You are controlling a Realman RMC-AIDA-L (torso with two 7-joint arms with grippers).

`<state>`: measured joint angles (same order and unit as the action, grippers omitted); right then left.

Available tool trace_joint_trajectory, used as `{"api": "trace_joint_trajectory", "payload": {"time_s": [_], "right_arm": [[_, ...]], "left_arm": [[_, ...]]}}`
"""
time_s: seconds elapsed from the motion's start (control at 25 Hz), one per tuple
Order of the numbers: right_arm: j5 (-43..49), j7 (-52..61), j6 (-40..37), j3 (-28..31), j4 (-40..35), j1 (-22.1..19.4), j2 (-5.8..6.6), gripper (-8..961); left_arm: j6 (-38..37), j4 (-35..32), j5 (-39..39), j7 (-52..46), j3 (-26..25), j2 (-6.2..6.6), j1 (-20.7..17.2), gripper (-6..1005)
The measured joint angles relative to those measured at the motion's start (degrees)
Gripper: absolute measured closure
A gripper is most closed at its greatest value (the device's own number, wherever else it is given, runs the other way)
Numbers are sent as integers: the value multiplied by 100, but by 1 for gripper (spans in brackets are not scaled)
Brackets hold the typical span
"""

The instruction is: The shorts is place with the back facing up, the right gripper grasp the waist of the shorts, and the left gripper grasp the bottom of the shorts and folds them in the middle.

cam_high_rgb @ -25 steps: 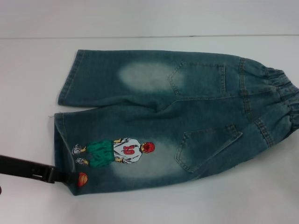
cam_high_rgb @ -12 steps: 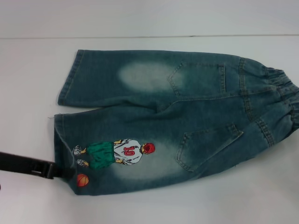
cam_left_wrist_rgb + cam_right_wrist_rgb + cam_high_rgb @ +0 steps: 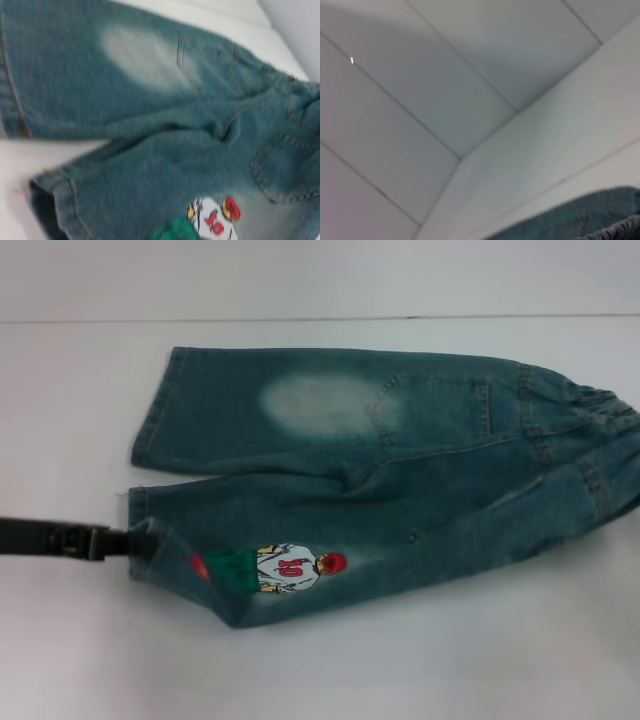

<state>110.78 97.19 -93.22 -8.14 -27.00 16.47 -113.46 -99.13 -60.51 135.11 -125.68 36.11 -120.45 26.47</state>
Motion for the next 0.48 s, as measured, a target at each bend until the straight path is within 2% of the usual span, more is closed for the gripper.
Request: {"api": "trace_joint_trajectory", "payload": {"time_s": [0.48], "right_arm": [[-790,202,252,229,632,408,-37,774]], "left_arm": [[789,936,-698,396,-471,269,427,956]]}}
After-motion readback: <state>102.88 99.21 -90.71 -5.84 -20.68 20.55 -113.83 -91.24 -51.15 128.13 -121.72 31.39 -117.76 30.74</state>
